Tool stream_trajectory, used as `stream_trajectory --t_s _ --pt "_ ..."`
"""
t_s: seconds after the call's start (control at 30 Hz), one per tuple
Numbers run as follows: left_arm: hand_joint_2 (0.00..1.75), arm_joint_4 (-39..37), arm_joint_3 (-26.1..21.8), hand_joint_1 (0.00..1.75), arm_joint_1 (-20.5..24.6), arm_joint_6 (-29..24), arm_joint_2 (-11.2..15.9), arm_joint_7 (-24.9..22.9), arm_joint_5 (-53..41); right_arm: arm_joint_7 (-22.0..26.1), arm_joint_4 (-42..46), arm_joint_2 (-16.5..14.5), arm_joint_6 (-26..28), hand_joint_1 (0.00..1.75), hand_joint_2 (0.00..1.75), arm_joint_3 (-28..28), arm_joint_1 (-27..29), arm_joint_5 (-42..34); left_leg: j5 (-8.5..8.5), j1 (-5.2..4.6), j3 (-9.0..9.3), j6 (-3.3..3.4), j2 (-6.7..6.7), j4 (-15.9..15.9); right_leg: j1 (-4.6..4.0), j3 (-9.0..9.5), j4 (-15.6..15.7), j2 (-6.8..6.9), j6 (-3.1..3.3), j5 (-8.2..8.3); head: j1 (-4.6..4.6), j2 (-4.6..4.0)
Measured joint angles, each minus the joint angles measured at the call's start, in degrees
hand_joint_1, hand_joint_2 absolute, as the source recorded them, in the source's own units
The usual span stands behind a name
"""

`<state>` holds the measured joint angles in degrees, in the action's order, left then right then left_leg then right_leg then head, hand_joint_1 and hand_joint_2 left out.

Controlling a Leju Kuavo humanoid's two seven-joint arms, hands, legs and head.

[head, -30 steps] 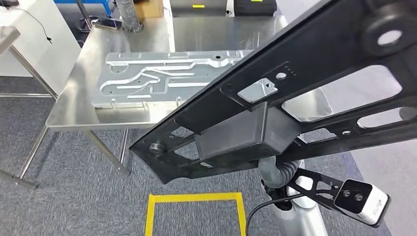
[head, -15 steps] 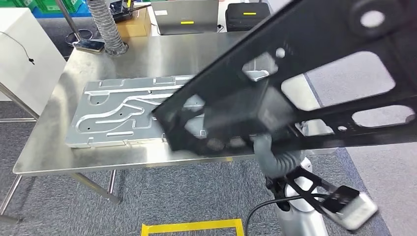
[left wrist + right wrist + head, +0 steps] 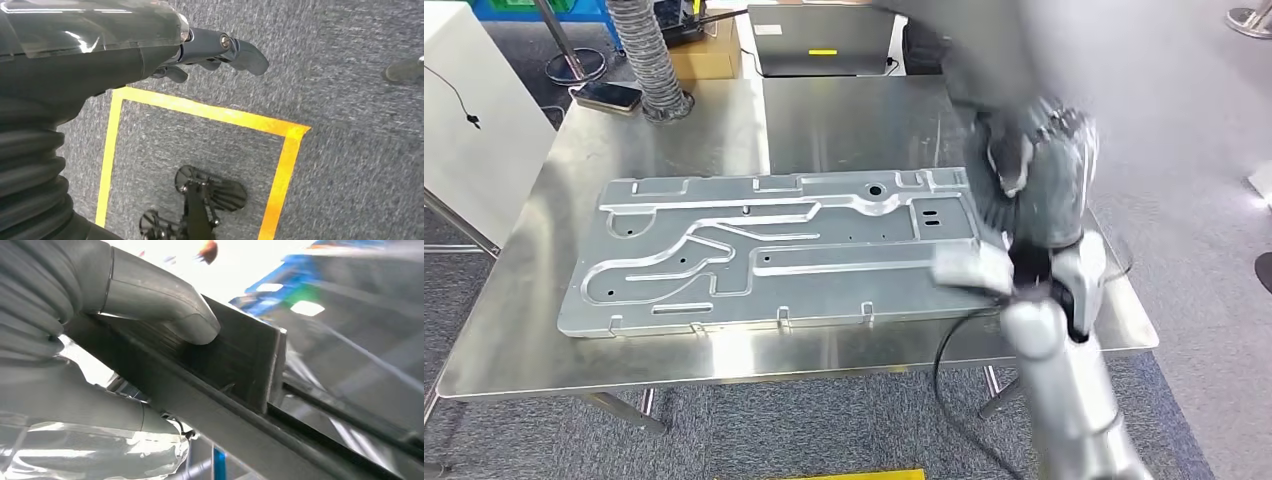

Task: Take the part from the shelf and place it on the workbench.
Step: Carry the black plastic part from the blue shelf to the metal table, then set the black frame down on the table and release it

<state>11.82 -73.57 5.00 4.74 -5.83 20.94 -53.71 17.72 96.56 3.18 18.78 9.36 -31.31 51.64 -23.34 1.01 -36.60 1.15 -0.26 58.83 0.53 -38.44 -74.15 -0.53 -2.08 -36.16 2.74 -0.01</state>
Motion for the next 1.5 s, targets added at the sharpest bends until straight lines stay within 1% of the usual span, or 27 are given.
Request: stream_trajectory --t_s 0.03,0.1,0.13,0.17,0.2,0.3,0.37,0.43,0.5,0.53,0.57,0.63,0.67,0.7,0.83,0.9,0.97,1.0,1.03,1.07,1.13,1.2,1.27,1.33,1.4,1.47,1.5 --pt "1.75 0.00 0.00 0.00 0.00 0.10 0.02 0.08 -0.24 -2.30 -2.73 0.73 -1.03 1.75 1.75 -0.14 -2.29 5.13 -0.37 -0.05 0.47 -0.02 -0.09 0.01 0.01 -0.87 0.49 0.01 0.10 1.88 0.00 0.00" --pt "1.75 0.00 0.08 0.00 0.06 0.36 0.02 0.22 -0.94 -5.25 -9.12 1.64 -4.13 1.75 1.75 0.50 -7.57 15.13 -1.19 -0.16 1.59 -0.18 -0.28 -0.01 -0.05 0.16 7.20 0.02 0.64 8.06 -0.01 0.00" --pt "1.75 0.00 0.14 0.00 0.18 0.51 0.02 0.28 -1.30 -5.75 -12.84 1.77 -5.93 1.75 1.75 1.37 -10.55 18.94 -1.53 -0.29 1.95 -0.34 -0.31 0.02 -0.23 1.09 10.76 0.01 1.01 10.48 -0.01 0.01" --pt "1.75 0.00 0.23 0.00 0.35 0.68 0.03 0.35 -1.62 -5.91 -16.77 1.67 -7.77 1.75 1.75 2.61 -13.53 21.77 -1.77 -0.36 2.11 -0.56 -0.29 0.04 -0.43 1.80 13.48 0.02 1.38 11.92 0.00 0.01" --pt "1.75 0.00 0.34 0.00 0.51 0.82 0.05 0.41 -1.89 -5.99 -20.96 1.35 -9.30 1.75 1.75 4.21 -16.14 23.61 -1.89 -0.38 2.10 -0.81 -0.26 0.01 -0.65 2.09 14.81 0.01 1.68 12.29 0.00 0.01" --pt "1.75 0.00 0.75 0.00 0.86 0.95 0.09 0.55 -2.42 -7.05 -33.70 -1.03 -11.99 1.75 1.75 9.56 -21.25 26.67 -2.18 -0.35 2.30 -1.69 -0.21 -0.14 -0.66 2.63 15.73 0.01 2.44 11.95 -0.01 0.00" --pt "1.75 0.00 1.03 0.00 1.08 0.83 0.08 0.62 -2.64 -8.40 -42.39 -3.66 -13.46 1.75 1.75 13.08 -23.50 28.57 -3.68 -0.36 1.06 -2.22 -0.19 2.68 -0.31 3.42 16.36 0.17 3.11 11.85 -0.01 0.00" --pt "1.75 0.00 1.23 0.00 1.20 0.63 0.04 0.65 -2.76 -9.23 -50.25 -6.32 -15.38 1.75 1.75 16.48 -24.66 29.95 -6.22 -0.23 -2.69 -2.58 -0.15 9.52 -0.35 4.02 16.51 0.37 3.63 11.47 -0.01 0.01" --pt "1.75 0.00 1.28 0.00 1.09 0.39 0.05 0.65 -2.76 -9.37 -56.98 -8.76 -17.28 1.75 1.75 19.51 -24.70 30.62 -6.86 -0.16 -6.41 -2.88 -0.13 14.88 -0.43 4.55 16.46 0.43 3.80 10.95 -0.01 0.01" --pt "1.75 0.00 1.29 0.00 1.03 0.28 0.07 0.65 -2.77 -9.34 -59.83 -9.86 -18.21 1.75 1.75 20.74 -24.57 30.73 -5.66 -0.15 -7.01 -2.96 -0.12 14.76 -0.43 4.89 16.41 0.43 3.76 10.62 -0.01 0.01" --pt "1.75 0.00 1.29 0.00 0.98 0.20 0.08 0.65 -2.78 -9.32 -62.27 -10.90 -19.19 1.75 1.75 21.74 -24.45 30.65 -3.52 -0.12 -6.51 -2.98 -0.10 12.48 -0.40 5.29 16.32 0.43 3.66 10.23 -0.01 0.00" --pt "1.75 0.00 1.31 0.00 0.95 0.07 0.08 0.63 -2.81 -9.38 -65.78 -12.60 -21.71 1.75 1.75 22.99 -24.45 30.10 0.84 -0.09 -3.67 -2.90 -0.01 5.04 -0.48 5.92 15.96 0.42 3.28 9.31 -0.01 0.00" --pt "1.75 0.00 1.31 0.00 0.97 -0.02 0.08 0.61 -2.81 -9.51 -67.18 -13.43 -23.17 1.75 1.75 23.48 -24.58 29.73 1.80 -0.11 -2.45 -2.71 -0.02 2.23 -0.60 5.96 15.70 0.39 3.05 8.93 -0.01 0.00" --pt "1.75 0.00 1.32 0.00 0.95 -0.10 0.08 0.58 -2.81 -9.70 -68.43 -14.15 -24.53 1.75 1.75 24.01 -24.67 29.44 1.98 -0.15 -1.81 -2.48 -0.03 0.69 -0.72 5.89 15.54 0.33 2.82 8.69 -0.01 0.00" --pt "1.75 0.00 1.31 0.00 0.86 -0.25 0.05 0.69 -2.78 -10.36 -71.55 -16.65 -27.83 1.75 1.75 26.12 -25.38 29.11 1.04 -0.11 -1.21 -1.17 0.05 -0.01 -0.70 5.62 14.72 0.21 1.86 7.66 0.00 0.00" --pt "1.75 0.00 1.32 0.00 1.00 -0.18 0.05 1.27 -2.72 -10.32 -72.55 -17.52 -28.56 1.75 1.75 27.29 -25.61 29.22 0.80 -0.03 -0.74 -0.61 0.21 -0.21 -0.51 3.56 10.01 0.26 1.37 5.17 -0.01 0.00" --pt "1.75 0.00 1.33 0.00 1.11 0.00 0.06 2.03 -2.66 -10.29 -73.41 -18.09 -28.71 0.87 0.87 28.47 -25.40 29.32 0.55 -0.09 -0.46 -0.29 0.31 -0.22 -0.38 -0.53 2.40 0.26 1.16 2.28 -0.01 0.00" --pt "1.75 0.00 1.33 0.00 1.11 0.12 0.05 2.38 -2.64 -10.31 -73.78 -18.24 -28.66 0.44 0.44 28.98 -25.23 29.32 0.46 -0.12 -0.30 -0.22 0.34 -0.22 -0.34 -2.10 -0.16 0.26 1.12 1.85 -0.01 0.00" --pt "1.75 0.00 1.34 0.00 1.09 0.26 0.05 2.72 -2.68 -10.30 -74.10 -18.34 -28.54 0.00 0.00 29.40 -25.03 29.28 0.36 -0.14 -0.13 -0.21 0.34 -0.22 -0.32 -2.73 -0.75 0.27 1.16 2.44 -0.01 0.00" --pt "1.75 0.00 1.38 0.00 1.07 0.40 0.04 3.03 -2.73 -10.27 -74.38 -18.41 -28.35 0.00 0.00 29.81 -24.82 29.25 0.28 -0.15 0.07 -0.25 0.29 -0.22 -0.32 -2.19 0.98 0.27 1.30 4.05 -0.01 0.01" --pt "1.75 0.00 1.50 0.00 1.06 0.61 -0.04 3.48 -2.94 -10.13 -74.86 -18.55 -27.94 0.00 0.00 30.55 -24.42 29.10 0.14 -0.22 0.41 -0.41 0.14 -0.21 -0.50 1.22 8.78 0.27 1.95 8.08 -0.01 0.00" --pt "1.75 0.00 1.60 0.00 1.01 0.71 -0.15 3.58 -3.21 -9.93 -75.20 -18.77 -27.46 0.00 0.00 31.10 -24.19 28.61 0.08 -0.37 0.47 -0.85 0.03 -0.16 -0.83 3.74 14.49 0.34 2.49 10.11 -0.01 0.00" --pt "0.87 0.00 1.62 0.00 0.85 0.65 -0.19 3.62 -3.35 -9.90 -75.39 -18.93 -26.80 0.00 0.00 31.39 -24.11 27.91 0.13 -0.35 0.53 -1.51 0.03 -0.30 -1.07 4.09 15.48 0.35 2.73 10.30 -0.01 0.00" --pt "0.00 0.00 1.63 0.00 0.69 0.41 -0.16 4.03 -3.29 -10.06 -75.47 -19.01 -26.14 0.00 0.00 31.50 -24.06 27.03 -0.30 -0.24 0.60 -2.11 0.07 0.00 -0.76 4.64 16.22 0.40 3.22 10.69 -0.01 -0.01" --pt "0.00 0.00 1.63 0.00 0.58 0.26 -0.19 4.73 -3.02 -9.97 -75.52 -19.10 -25.42 0.00 0.00 31.52 -23.90 25.60 -2.69 -0.19 -0.77 -2.55 0.08 3.66 -0.39 5.23 16.99 0.54 3.67 11.06 0.00 0.00" --pt "0.00 0.00 1.63 0.00 0.42 0.26 -0.19 5.24 -2.70 -9.05 -75.51 -19.14 -24.66 0.00 0.00 31.45 -23.56 23.32 -6.27 -0.09 -4.01 -2.95 0.09 10.98 -0.45 5.30 17.05 0.58 3.84 11.06 0.00 0.01" --pt "0.00 0.00 1.62 0.00 0.30 0.30 -0.15 5.42 -2.56 -8.22 -75.40 -19.14 -24.30 0.00 0.00 31.25 -23.26 21.77 -7.26 -0.01 -5.42 -3.14 0.09 13.96 -0.47 5.31 17.02 0.56 3.85 11.02 0.00 0.01"
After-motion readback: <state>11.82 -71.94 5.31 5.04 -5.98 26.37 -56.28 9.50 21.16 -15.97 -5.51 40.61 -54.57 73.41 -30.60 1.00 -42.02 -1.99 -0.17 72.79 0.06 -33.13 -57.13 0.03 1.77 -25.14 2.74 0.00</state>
